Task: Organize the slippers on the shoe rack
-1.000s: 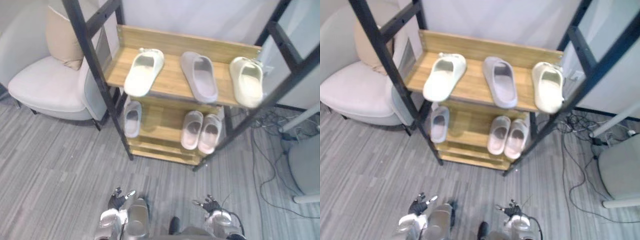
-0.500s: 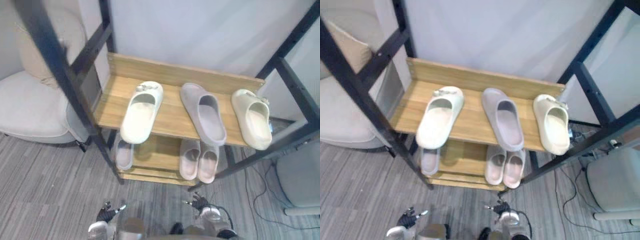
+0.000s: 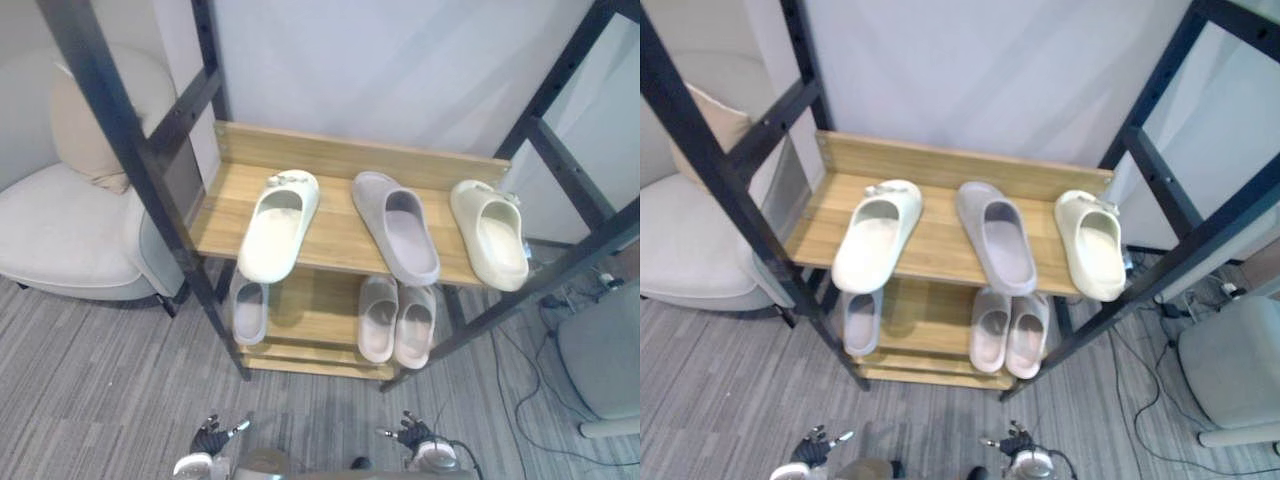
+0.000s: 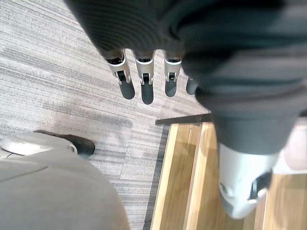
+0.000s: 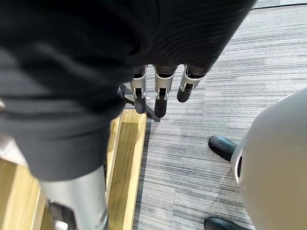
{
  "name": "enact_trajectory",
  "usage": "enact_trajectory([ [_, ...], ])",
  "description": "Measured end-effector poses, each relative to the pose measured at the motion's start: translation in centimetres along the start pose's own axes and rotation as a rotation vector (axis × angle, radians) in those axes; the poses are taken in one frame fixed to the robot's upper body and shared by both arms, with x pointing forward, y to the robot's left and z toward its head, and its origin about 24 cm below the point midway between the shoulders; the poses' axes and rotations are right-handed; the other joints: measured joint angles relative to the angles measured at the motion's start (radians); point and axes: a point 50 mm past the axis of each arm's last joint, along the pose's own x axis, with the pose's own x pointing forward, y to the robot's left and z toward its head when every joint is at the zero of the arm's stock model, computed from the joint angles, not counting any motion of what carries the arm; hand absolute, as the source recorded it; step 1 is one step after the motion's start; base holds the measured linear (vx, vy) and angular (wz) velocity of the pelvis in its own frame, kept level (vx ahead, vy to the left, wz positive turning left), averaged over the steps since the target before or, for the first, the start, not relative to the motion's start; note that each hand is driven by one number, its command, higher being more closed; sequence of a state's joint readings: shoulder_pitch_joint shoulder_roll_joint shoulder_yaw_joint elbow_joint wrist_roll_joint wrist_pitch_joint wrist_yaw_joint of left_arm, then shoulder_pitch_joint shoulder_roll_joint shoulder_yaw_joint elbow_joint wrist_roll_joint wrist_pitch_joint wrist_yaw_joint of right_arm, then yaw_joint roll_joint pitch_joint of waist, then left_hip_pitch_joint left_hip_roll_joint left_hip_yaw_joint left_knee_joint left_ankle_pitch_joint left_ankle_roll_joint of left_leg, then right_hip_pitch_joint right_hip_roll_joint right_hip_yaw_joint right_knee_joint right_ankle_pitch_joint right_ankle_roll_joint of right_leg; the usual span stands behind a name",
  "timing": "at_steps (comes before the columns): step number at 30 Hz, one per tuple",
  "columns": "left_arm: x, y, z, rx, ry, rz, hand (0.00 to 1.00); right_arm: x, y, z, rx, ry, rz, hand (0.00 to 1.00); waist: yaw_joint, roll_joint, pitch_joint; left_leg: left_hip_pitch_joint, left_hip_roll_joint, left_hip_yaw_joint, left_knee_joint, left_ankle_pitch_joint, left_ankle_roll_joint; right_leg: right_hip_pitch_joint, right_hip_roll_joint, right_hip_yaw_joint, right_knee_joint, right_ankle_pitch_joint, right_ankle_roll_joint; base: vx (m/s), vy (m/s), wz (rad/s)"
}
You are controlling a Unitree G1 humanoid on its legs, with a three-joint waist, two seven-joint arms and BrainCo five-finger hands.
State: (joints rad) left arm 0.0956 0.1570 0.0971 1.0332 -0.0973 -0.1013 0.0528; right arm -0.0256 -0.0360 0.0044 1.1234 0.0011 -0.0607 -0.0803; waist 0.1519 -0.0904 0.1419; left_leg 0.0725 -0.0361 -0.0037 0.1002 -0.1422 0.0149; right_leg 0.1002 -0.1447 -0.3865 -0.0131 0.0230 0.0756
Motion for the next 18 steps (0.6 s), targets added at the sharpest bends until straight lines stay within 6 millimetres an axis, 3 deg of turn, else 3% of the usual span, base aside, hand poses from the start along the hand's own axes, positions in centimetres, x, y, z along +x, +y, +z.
enact_trajectory([
  [4,-0.1,0.0,-0.2,0.002,0.004,0.005,0.0,0.0,0.1,0.8,-0.002,-0.041,0.0,0.0,-0.005,-0.001,-0.005,0.01,-0.005,0.009,-0.018,0.01,0.003,0.0,-0.002,0.013,-0.011,0.008,0.004,0.0,0.04,-0.06],
  [8,-0.3,0.1,-0.8,0.014,0.021,0.006,0.0,-1.0,0.9,4.5,-0.033,-0.262,0.032,0.0,-0.028,0.009,-0.016,0.018,-0.007,0.032,-0.025,0.01,0.004,-0.002,0.0,0.037,-0.025,0.021,0.003,0.02,0.048,-0.18],
  [10,-0.4,0.1,-1.2,0.017,0.029,0.007,0.0,-2.4,1.1,7.2,-0.018,-0.42,0.043,0.0,-0.041,0.011,-0.018,0.025,-0.007,0.045,-0.026,0.008,0.004,-0.004,0.002,0.051,-0.033,0.027,-0.001,0.03,0.029,-0.15],
  [13,-0.4,0.2,-1.3,0.022,0.031,0.009,0.0,-4.4,0.4,8.9,-0.044,-0.566,0.027,0.0,-0.043,0.009,-0.02,0.035,-0.008,0.053,-0.025,0.003,0.007,0.001,0.006,0.064,-0.038,0.029,-0.001,0.04,0.033,-0.13],
  [18,-0.5,0.5,-1.5,0.038,0.035,0.012,0.0,-7.0,-1.0,10.3,-0.067,-0.712,-0.025,0.0,-0.053,0.004,-0.025,0.038,-0.003,0.064,-0.022,-0.003,0.004,0.002,0.008,0.074,-0.039,0.03,-0.002,-0.01,0.007,-0.06],
])
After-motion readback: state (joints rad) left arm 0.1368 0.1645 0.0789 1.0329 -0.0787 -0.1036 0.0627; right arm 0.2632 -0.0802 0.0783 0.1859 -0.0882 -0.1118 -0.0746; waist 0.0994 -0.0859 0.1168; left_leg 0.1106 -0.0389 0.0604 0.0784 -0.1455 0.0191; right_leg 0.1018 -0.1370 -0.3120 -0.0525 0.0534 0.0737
